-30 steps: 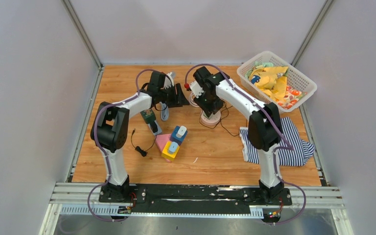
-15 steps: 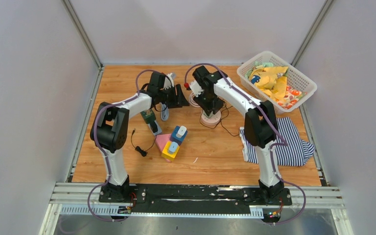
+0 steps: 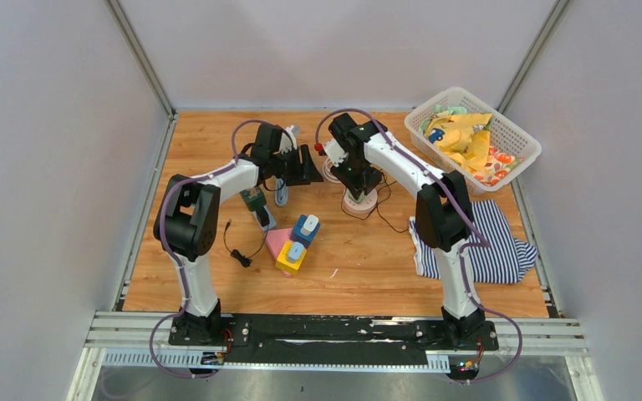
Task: Insert the plug
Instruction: Insert the plug into the socket.
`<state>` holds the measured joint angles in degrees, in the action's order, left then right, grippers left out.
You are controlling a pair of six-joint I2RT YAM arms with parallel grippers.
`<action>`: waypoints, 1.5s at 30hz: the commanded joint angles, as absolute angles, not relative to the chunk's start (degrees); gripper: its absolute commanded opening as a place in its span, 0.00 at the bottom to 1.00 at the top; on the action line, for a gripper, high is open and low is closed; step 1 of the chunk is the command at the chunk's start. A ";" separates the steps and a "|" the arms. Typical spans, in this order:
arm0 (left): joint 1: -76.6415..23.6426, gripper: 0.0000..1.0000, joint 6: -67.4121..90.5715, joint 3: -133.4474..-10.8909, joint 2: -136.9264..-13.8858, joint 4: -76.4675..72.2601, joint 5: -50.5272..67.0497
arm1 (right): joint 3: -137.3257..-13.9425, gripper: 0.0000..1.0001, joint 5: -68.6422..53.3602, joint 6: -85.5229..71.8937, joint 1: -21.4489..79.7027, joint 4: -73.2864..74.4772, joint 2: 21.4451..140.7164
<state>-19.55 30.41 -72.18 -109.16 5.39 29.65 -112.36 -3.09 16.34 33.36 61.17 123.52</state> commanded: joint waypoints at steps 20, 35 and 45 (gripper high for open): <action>-19.78 0.57 29.34 -73.03 -107.89 7.12 30.32 | -104.13 0.00 -2.22 15.27 32.85 57.74 128.02; -19.69 0.57 28.17 -72.10 -105.44 8.78 29.88 | -98.47 0.00 -2.89 12.65 34.56 54.33 130.57; -19.47 0.60 25.88 -74.77 -102.07 13.89 27.86 | -115.70 0.50 -2.89 11.46 34.26 58.35 123.20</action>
<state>-19.55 27.94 -72.23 -105.27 10.46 28.91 -110.80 -1.74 12.93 34.06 56.69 124.14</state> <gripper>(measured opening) 0.594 0.409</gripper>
